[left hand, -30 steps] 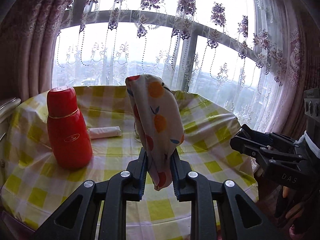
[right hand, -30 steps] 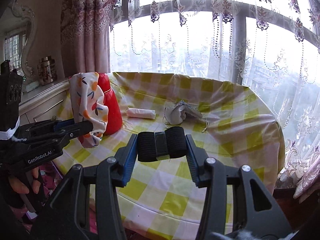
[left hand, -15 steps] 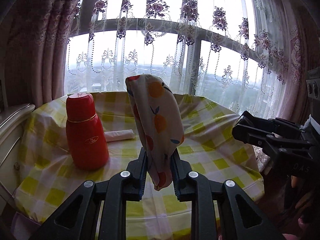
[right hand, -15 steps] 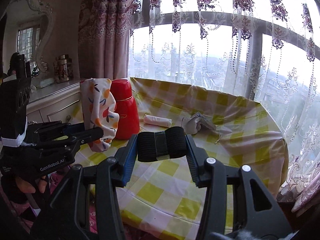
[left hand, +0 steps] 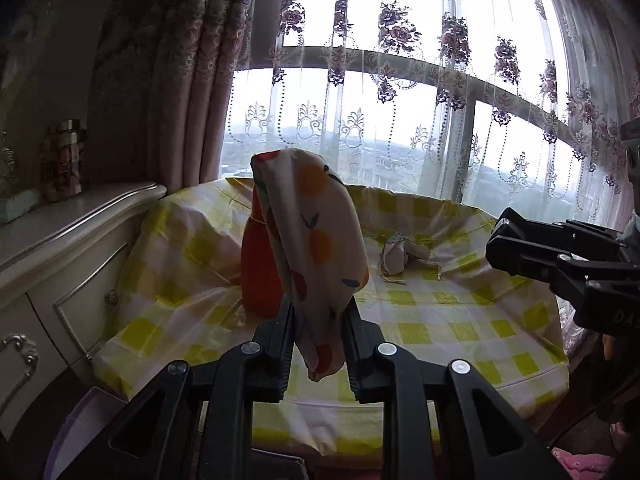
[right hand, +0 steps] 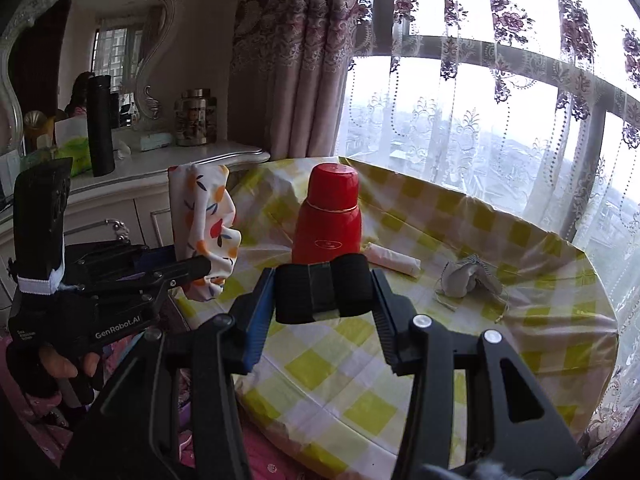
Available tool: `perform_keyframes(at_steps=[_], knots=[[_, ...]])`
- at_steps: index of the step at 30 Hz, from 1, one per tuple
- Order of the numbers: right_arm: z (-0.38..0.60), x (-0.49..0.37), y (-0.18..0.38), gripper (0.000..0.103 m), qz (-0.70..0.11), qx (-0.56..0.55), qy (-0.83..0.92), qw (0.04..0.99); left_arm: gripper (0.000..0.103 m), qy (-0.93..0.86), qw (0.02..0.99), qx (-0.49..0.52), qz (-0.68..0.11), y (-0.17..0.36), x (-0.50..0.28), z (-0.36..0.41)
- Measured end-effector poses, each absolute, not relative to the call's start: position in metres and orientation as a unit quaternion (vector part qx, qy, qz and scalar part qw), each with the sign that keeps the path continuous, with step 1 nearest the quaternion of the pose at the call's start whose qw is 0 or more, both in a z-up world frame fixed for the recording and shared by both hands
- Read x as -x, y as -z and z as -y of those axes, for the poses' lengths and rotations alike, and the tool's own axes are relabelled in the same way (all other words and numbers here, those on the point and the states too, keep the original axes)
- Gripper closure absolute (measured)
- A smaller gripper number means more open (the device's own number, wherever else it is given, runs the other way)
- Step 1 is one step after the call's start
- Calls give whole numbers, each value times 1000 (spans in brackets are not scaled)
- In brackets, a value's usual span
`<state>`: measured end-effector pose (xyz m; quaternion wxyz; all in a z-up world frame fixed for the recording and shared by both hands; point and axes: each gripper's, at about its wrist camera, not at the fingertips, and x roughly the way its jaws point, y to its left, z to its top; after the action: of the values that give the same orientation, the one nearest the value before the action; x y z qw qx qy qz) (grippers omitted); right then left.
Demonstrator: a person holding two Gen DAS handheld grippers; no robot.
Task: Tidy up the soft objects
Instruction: 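Carry the black band and orange-print pouch with both grippers toward the box, then open the left gripper over the box while the right releases the black band into it, then move both grippers back over the table toward the mask and white roll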
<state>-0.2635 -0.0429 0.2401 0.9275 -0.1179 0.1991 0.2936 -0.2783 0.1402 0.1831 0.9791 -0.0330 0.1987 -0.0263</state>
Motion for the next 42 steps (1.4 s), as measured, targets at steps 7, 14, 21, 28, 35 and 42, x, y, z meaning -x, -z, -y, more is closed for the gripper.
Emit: perform_keyframes(at_steps=[7, 14, 21, 28, 35, 42], knots=[[-14, 273, -220, 52, -223, 152, -367, 890, 79, -34, 975, 51, -213, -164, 300, -180], [-68, 283, -196, 52, -246, 195, -428, 848, 79, -90, 963, 70, -245, -136, 319, -221], [-116, 295, -173, 52, -258, 228, -487, 803, 79, -141, 945, 73, -285, -109, 332, -251], [-140, 296, -153, 30, -278, 209, -551, 759, 36, -227, 916, 104, -313, -88, 351, -284], [-87, 255, -151, 26, -279, 166, -506, 799, 18, -219, 926, 56, -302, -102, 325, -264], [33, 159, -128, 25, -324, 114, -347, 873, 17, 0, 932, 36, -359, -90, 213, -169]])
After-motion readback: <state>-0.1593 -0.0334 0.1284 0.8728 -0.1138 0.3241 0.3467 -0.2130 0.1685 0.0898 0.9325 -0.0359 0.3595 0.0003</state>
